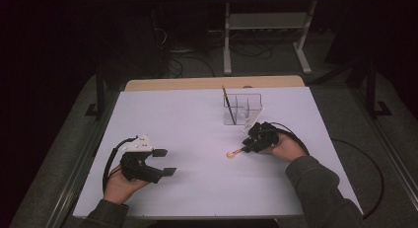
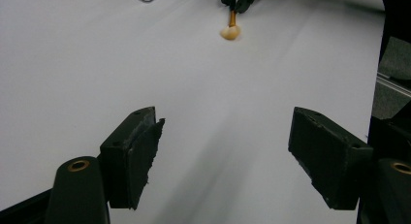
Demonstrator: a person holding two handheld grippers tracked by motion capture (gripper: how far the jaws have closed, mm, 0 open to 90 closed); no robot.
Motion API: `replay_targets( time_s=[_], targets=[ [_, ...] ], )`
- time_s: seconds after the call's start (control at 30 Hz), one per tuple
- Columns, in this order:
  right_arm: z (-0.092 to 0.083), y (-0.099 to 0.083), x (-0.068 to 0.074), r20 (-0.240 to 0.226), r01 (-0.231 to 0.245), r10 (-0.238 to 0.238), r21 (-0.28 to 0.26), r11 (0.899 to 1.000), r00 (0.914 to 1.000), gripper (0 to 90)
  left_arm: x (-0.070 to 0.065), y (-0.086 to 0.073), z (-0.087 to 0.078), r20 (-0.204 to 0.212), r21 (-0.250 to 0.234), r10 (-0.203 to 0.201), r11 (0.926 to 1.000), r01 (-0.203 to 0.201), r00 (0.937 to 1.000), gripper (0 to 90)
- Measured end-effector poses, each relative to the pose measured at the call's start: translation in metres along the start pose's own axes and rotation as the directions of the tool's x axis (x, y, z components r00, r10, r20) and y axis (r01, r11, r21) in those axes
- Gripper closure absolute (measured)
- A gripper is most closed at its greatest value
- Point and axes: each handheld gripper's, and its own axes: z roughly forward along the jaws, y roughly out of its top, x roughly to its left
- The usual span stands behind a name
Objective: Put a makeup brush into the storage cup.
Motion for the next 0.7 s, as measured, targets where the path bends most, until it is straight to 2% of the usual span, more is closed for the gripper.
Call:
replay_targets(
  time_s=[0.23,0.47,0.5,0.6,0.7],
  targets=[
    [0.001,0.003,0.001,-0.013,-0.002,0.002,0.014,1.0,0.9999,80.0,0.0,0.0,0.001,0.001,0.008,-0.003,1.0,0.003,1.0,25.6],
    [0.001,0.004,0.0,-0.024,-0.029,0.03,0.027,0.999,0.9993,80.3,0.0,0.0,0.002,0.003,0.006,-0.001,1.0,0.001,1.0,25.6],
    [0.001,0.006,-0.001,-0.031,-0.04,0.042,0.045,0.998,0.9987,80.1,0.0,0.0,0.002,0.003,0.007,-0.002,1.0,0.002,1.0,25.6],
    [0.003,0.016,-0.001,-0.036,-0.031,0.035,0.115,0.993,0.9987,80.6,0.0,0.0,0.001,0.0,0.006,-0.006,1.0,0.006,1.0,25.6],
    [0.004,0.019,-0.003,-0.049,-0.043,0.05,0.139,0.989,0.9975,82.2,0.001,0.0,0.0,-0.002,0.0,-0.002,1.0,0.002,1.0,25.7]
  ],
)
